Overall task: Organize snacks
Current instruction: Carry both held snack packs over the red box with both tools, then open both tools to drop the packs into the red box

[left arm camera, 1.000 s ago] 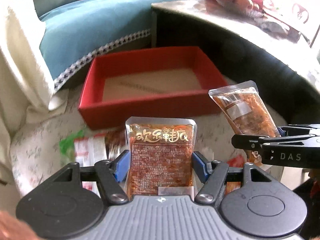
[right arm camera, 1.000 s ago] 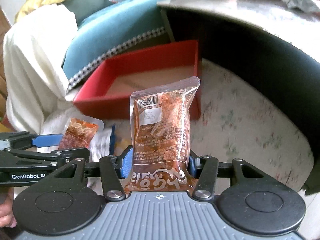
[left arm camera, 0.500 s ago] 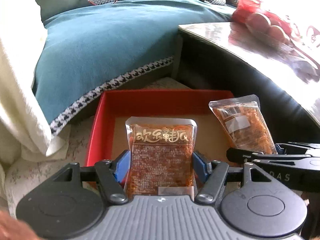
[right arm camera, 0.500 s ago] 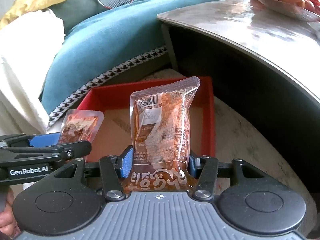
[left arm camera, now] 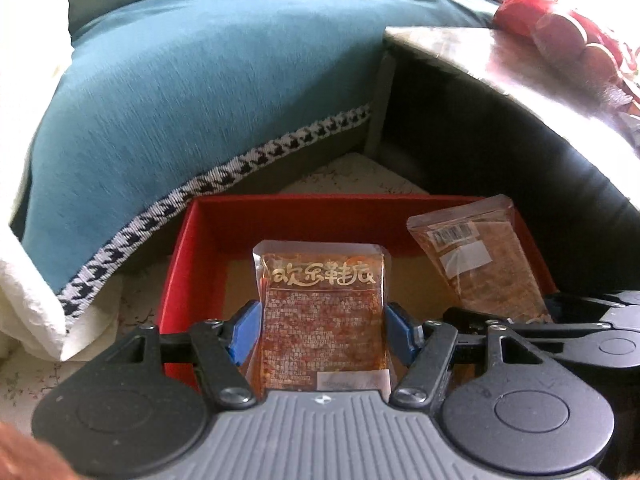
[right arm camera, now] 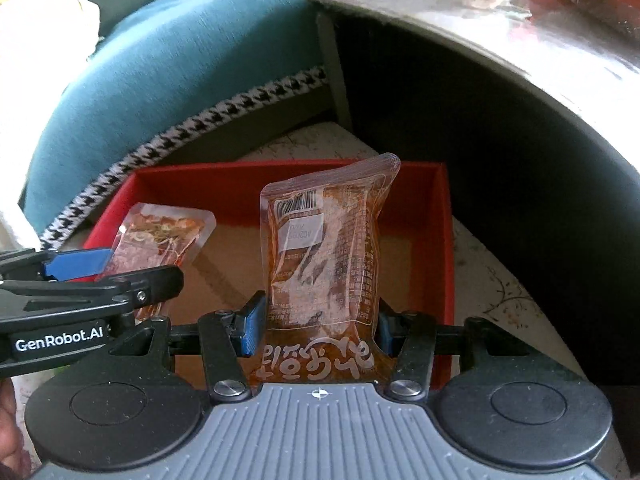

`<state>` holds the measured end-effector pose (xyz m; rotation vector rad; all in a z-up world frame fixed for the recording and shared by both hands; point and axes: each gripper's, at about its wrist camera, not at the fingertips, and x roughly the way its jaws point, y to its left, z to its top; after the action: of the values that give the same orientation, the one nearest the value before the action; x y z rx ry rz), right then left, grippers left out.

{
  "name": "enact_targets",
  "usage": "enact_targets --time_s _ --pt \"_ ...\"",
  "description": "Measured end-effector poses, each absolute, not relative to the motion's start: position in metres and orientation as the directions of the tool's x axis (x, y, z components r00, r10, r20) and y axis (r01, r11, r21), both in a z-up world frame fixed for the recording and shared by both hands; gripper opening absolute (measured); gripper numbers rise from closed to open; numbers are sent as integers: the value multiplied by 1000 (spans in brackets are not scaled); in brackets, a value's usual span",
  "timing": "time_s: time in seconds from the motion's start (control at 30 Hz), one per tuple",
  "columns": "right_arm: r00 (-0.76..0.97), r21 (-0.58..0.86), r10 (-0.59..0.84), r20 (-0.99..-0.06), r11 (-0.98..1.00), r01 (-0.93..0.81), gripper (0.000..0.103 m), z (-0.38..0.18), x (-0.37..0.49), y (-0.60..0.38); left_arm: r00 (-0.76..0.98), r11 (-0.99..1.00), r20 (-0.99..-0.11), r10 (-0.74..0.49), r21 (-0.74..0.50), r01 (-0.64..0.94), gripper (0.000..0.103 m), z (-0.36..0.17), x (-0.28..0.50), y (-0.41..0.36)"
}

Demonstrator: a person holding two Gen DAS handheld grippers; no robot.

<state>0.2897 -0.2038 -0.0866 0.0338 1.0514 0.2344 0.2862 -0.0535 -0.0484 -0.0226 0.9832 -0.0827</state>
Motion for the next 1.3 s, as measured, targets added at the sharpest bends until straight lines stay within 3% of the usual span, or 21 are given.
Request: enact_targets --time_s 0.8,0.97,1.2,1.3 --pt "476 26 145 -867 968 -249 61 -91 286 -182 444 1000 -896 18 16 -8 60 -76 303 -49" --pt "478 4 130 -869 967 -255 64 -92 286 -180 425 1000 -905 28 24 -14 62 -82 304 -48" --pt "495 -64 75 -866 964 -258 80 -89 283 -181 439 1000 -898 1 -5 -13 65 -80 313 -48" --pt "496 -57 77 -865 967 -249 81 -86 284 -183 458 1000 -889 7 8 1 68 -74 311 -51"
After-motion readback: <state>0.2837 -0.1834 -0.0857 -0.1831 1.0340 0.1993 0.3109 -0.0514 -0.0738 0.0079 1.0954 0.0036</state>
